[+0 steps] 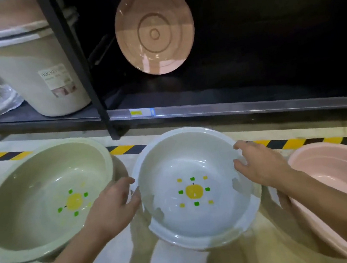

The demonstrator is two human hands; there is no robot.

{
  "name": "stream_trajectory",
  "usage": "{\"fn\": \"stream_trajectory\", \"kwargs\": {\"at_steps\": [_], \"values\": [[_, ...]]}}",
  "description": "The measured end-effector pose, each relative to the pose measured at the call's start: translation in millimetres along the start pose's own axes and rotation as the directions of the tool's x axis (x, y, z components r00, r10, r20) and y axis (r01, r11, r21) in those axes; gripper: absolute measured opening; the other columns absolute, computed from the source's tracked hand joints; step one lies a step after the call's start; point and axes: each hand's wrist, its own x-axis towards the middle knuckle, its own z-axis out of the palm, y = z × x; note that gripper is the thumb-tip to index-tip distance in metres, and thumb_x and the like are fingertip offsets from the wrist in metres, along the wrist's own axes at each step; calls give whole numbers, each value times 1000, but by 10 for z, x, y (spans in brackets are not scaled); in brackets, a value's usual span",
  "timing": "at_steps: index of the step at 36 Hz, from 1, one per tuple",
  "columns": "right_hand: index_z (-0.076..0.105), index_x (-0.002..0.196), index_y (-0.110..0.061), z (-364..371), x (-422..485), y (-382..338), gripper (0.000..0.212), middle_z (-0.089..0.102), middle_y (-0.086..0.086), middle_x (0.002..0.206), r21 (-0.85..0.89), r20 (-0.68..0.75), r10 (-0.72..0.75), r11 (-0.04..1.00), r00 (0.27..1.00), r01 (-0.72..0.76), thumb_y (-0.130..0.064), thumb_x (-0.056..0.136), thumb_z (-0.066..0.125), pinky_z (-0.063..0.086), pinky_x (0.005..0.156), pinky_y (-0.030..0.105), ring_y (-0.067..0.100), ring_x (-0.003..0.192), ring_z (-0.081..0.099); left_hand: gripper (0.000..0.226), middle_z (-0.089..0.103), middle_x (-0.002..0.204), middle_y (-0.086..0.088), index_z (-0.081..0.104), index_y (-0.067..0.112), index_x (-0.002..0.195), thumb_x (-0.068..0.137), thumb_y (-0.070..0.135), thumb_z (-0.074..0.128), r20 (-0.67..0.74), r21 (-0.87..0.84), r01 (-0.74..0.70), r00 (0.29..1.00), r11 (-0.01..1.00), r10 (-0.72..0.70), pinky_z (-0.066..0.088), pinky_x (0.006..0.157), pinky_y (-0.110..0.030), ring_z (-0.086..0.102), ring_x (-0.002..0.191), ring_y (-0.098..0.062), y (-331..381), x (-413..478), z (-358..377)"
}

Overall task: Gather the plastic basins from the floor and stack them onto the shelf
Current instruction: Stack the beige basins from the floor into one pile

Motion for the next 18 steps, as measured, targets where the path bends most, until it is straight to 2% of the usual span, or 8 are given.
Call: {"fn": "stream_trajectory", "kwargs": {"at_steps": [3, 5, 7, 9, 13, 15, 18], "values": [[43, 141, -23, 169, 141, 126, 50, 50, 8, 135, 68, 1, 48, 997, 999, -48, -41, 96, 53, 49, 98, 48, 29, 126, 46, 42, 58, 85, 0, 60, 29, 114, 81, 53, 49, -26, -65, 80, 996, 995, -82, 47, 72, -35, 56, 84, -19, -72, 44, 125], [41, 142, -23, 277, 196, 194, 51, 48, 10, 134, 124, 19, 82, 989, 996, -84, -39, 96, 55, 46, 101, 48, 31, 126, 44, 41, 57, 79, -1, 56, 25, 119, 81, 42, 58, -28, -140, 111, 993, 984, -116, 45, 68, -34, 54, 77, -20, -70, 58, 216], [36, 144, -24, 358, 215, 249, 54, 48, 13, 133, 184, 51, 124, 974, 991, -131, -37, 96, 56, 44, 101, 47, 33, 124, 46, 37, 56, 73, 4, 53, 23, 122, 87, 25, 64, -42, -181, 129, 989, 975, -139, 40, 60, -25, 53, 69, -14, -26, 64, 286], [31, 148, -23, 416, 208, 277, 57, 53, 14, 132, 255, 85, 160, 951, 983, -177, -35, 97, 56, 44, 98, 45, 34, 121, 51, 38, 60, 78, 6, 55, 21, 124, 88, 20, 65, -55, -208, 128, 988, 970, -142, 37, 59, -20, 54, 70, -8, -23, 89, 359], [33, 150, -18, 465, 187, 285, 56, 65, 11, 128, 332, 101, 185, 920, 977, -209, -26, 100, 57, 48, 91, 40, 32, 105, 61, 45, 66, 84, 6, 58, 21, 129, 85, 20, 69, -52, -240, 142, 986, 960, -158, 44, 66, -27, 61, 76, -9, -71, 112, 442], [41, 145, -20, 484, 170, 284, 51, 68, 9, 121, 359, 78, 205, 907, 976, -220, -23, 98, 59, 54, 88, 42, 29, 93, 64, 42, 73, 89, 8, 63, 26, 122, 81, 20, 69, -35, -290, 159, 984, 944, -176, 53, 75, -33, 68, 81, -14, -119, 97, 467], [47, 141, -21, 460, 96, 259, 49, 65, 2, 106, 421, 46, 227, 878, 973, -225, -20, 95, 63, 57, 81, 43, 30, 88, 65, 39, 76, 89, 6, 69, 31, 110, 72, 25, 68, -34, -430, 176, 977, 885, -211, 59, 81, -42, 72, 82, -18, -199, 47, 442]]}}
